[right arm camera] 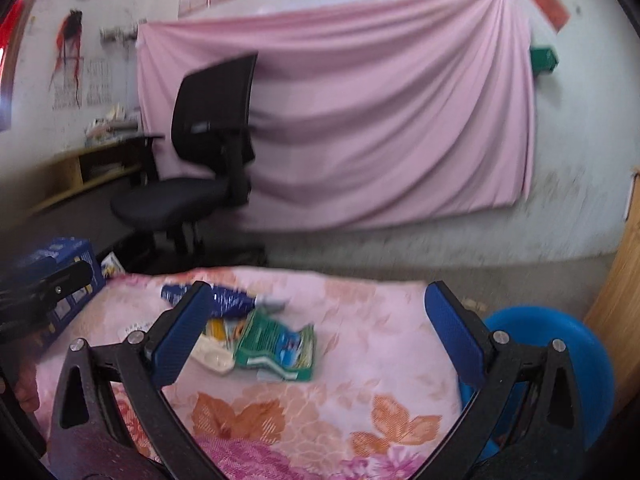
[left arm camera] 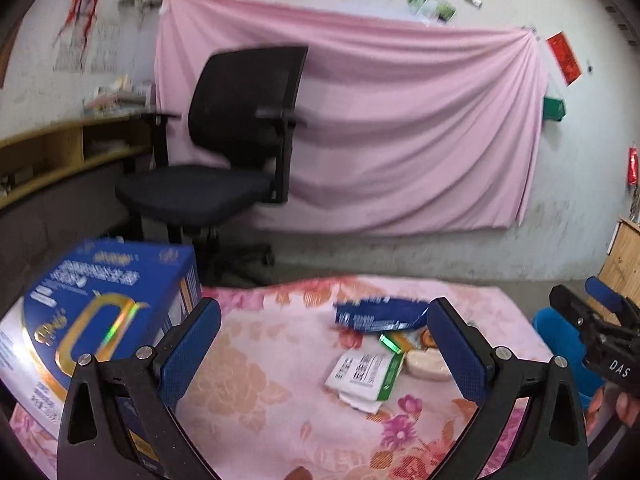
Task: Collect trash
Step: 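Reach the right tool to the green wrapper while the left tool reaches the white box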
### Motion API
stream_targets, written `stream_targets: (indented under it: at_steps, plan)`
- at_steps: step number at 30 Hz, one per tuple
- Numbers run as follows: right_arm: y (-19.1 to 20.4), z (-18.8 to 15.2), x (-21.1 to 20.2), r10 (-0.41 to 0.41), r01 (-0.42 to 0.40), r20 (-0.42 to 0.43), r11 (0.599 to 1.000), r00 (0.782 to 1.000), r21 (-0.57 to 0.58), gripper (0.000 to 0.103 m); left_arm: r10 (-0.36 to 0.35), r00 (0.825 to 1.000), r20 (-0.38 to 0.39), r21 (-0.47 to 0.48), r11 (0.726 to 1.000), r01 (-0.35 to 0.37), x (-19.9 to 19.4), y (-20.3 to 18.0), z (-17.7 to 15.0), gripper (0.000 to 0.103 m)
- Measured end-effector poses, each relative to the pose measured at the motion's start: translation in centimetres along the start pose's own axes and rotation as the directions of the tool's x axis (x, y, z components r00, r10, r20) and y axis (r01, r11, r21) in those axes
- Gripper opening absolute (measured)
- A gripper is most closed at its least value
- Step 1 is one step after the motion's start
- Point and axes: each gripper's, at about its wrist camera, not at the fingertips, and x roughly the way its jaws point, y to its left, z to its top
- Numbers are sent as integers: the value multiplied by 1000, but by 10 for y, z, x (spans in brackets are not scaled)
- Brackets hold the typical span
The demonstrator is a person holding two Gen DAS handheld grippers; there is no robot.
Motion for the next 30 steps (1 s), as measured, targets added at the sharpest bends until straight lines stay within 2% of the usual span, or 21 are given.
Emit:
stream_targets:
  at_steps: [3,6,11,14,17,19,23,25,27,30]
  plan:
    - [-2,-2,17,25,-24,-79,1000,997,18,103,-6,995,-104,-3,1000,5,20,0,-2,101]
    - [-1,-6,37,45,-41,-176,999,983,24,103,-12,979,-203,12,1000,15,41,-2,-7,101]
    - [-1,-13,59,61,-49,-294,998,954,48,103,-67,933,-353,18,997,79,73,-6,-18,100]
    - [1,-15,75,77,-60,-350,996,933,60,103,-90,907,-410,-3,995,97,87,-4,-25,97]
    - [8,-20,96,100,-84,-431,995,897,57,103,-106,889,-446,-17,994,110,96,-3,-28,97]
    - [12,-24,107,110,-98,-476,994,873,50,103,-116,887,-447,-3,992,128,98,-5,-28,97]
    - [11,-28,117,115,-100,-514,993,850,57,103,-118,885,-451,3,991,133,102,-4,-28,96]
    - [7,-32,120,139,-109,-534,990,834,87,99,-122,886,-448,3,990,139,101,-5,-27,88]
    - [2,-32,121,145,-104,-533,989,834,105,93,-135,884,-447,3,988,153,99,-4,-27,82]
    - [-1,-33,116,156,-114,-527,987,836,111,87,-160,881,-446,-3,984,177,96,-5,-25,66]
